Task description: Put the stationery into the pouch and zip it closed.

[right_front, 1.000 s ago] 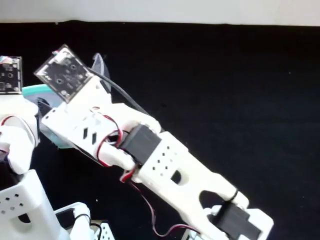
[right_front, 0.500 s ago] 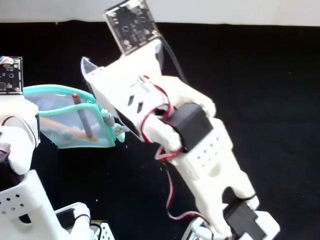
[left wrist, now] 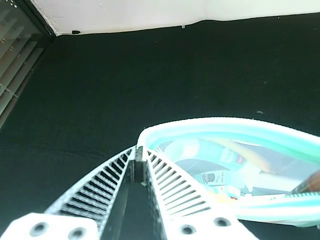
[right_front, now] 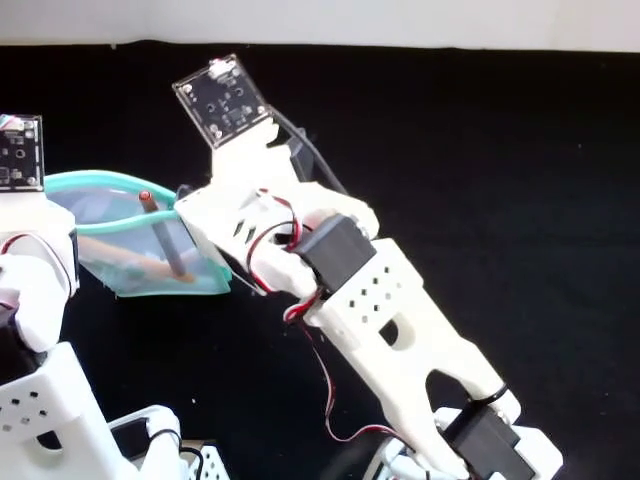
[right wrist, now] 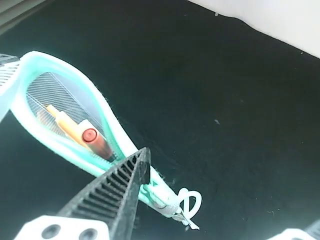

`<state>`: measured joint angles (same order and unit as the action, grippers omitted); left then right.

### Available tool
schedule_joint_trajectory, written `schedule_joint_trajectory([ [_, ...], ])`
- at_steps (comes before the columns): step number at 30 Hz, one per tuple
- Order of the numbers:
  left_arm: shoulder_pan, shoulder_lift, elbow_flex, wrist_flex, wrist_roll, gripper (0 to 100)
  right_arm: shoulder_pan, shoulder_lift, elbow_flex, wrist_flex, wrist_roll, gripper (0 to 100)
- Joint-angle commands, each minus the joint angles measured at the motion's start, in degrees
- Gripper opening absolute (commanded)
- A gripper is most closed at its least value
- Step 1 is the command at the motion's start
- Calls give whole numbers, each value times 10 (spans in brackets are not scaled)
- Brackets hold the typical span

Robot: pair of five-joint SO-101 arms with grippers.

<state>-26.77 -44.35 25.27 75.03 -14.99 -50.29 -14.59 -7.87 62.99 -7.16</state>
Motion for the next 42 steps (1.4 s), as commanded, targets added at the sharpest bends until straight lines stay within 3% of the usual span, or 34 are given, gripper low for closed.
schedule_joint_trajectory([
  [1,9,12,58,-4,4,7,-7,-16,0,-34,-4,518],
  [26,11,12,64,-15,4,7,-41,116,-90,-113,28,518],
  [33,11,12,64,-15,4,7,-105,148,-91,-149,32,518],
  [38,9,12,64,-15,4,7,-83,150,-104,-145,32,518],
  [42,10,12,61,-15,4,7,-44,149,-163,-85,29,518],
])
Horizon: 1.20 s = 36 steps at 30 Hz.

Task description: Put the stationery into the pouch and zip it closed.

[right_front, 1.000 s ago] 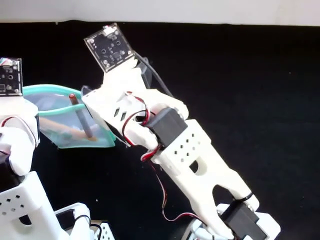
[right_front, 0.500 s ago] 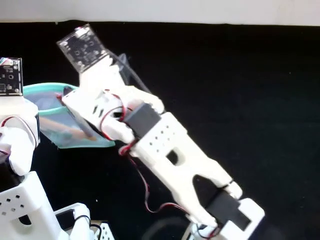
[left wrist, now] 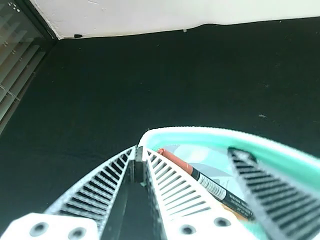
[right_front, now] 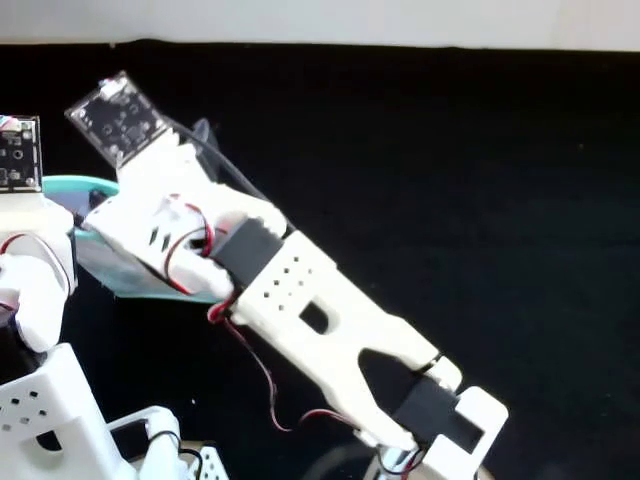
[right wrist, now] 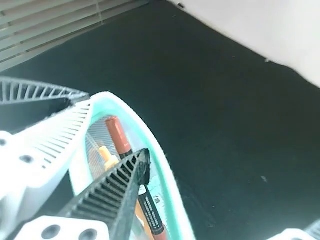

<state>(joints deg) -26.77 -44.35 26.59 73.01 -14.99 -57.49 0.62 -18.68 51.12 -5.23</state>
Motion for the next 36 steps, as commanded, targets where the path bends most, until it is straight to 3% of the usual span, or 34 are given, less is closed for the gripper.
schedule_joint_trajectory([
  [1,11,12,47,4,4,7,34,-3,-73,54,10,518],
  [8,29,13,47,-36,4,7,45,-3,-200,201,18,518],
  [12,67,13,46,-42,4,7,65,-3,-240,293,91,518],
  [19,154,13,46,-95,-20,7,164,-3,-246,482,156,518],
  [27,189,14,51,-98,-75,7,204,-65,-238,497,154,518],
  [36,326,15,51,-97,-118,7,121,-131,-108,466,138,518],
])
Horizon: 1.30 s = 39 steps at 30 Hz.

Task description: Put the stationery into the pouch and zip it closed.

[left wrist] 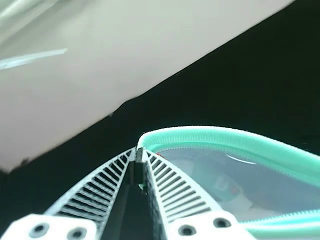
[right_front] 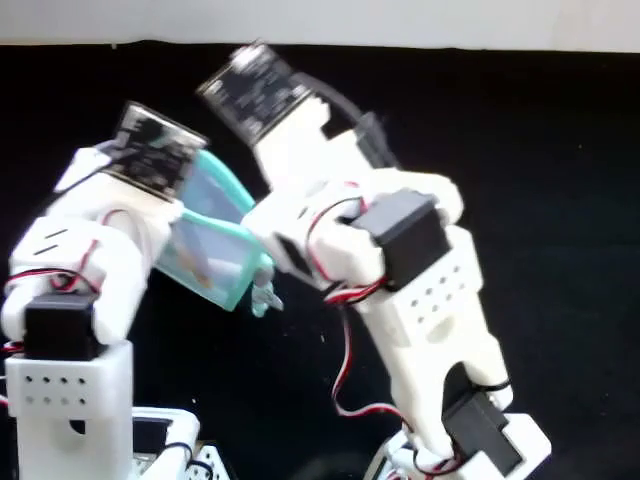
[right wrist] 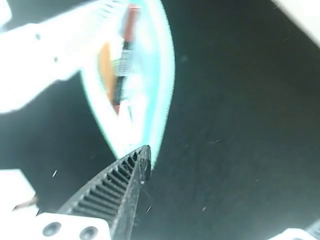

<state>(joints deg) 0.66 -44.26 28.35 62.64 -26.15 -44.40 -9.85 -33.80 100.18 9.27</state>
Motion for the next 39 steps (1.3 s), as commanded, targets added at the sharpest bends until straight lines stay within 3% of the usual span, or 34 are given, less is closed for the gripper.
schedule_joint_trajectory([
  [1,58,14,34,7,-6,7,-10,-33,69,-33,-7,518],
  [8,74,15,34,8,-6,7,-10,-115,240,-145,-12,518],
  [18,73,64,29,4,-4,7,14,-125,416,-351,-182,518],
  [26,15,64,29,2,-4,7,64,-125,357,-355,-201,518],
  [34,-84,64,29,-18,21,7,69,-124,278,-329,-200,518],
  [39,-103,64,33,-18,33,7,72,-124,265,-318,-199,518],
])
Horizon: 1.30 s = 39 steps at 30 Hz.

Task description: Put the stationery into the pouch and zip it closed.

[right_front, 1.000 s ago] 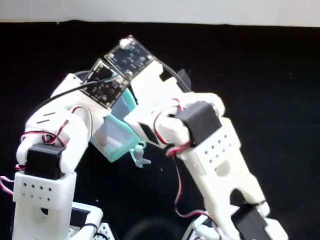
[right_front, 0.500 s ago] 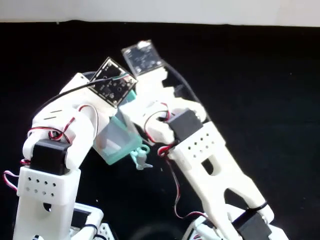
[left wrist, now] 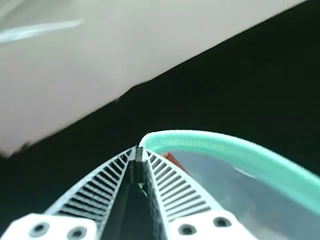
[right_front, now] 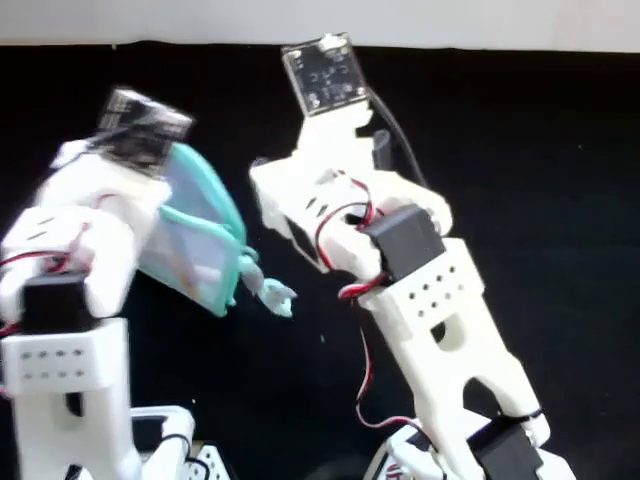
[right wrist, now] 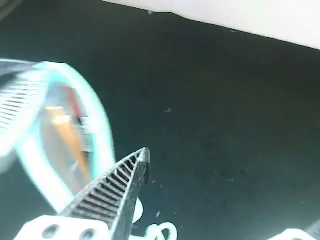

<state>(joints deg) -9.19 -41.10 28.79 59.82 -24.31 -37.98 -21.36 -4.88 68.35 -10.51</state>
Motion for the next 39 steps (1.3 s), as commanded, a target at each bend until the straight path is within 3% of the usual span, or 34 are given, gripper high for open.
schedule_joint_trajectory([
  [1,-5,32,29,10,17,7,7,-8,-24,0,0,518],
  [9,8,32,29,10,18,7,0,9,-43,-9,-3,518],
  [17,-27,32,29,8,18,7,-54,25,-45,75,7,518],
  [20,-55,32,29,7,18,7,-59,21,23,129,98,518],
  [27,-67,36,29,6,18,7,-60,-76,208,145,113,518],
  [35,-67,36,29,-10,18,7,-153,-113,407,-2,88,518],
  [39,-67,36,29,-7,18,7,-156,-116,465,-116,56,518],
])
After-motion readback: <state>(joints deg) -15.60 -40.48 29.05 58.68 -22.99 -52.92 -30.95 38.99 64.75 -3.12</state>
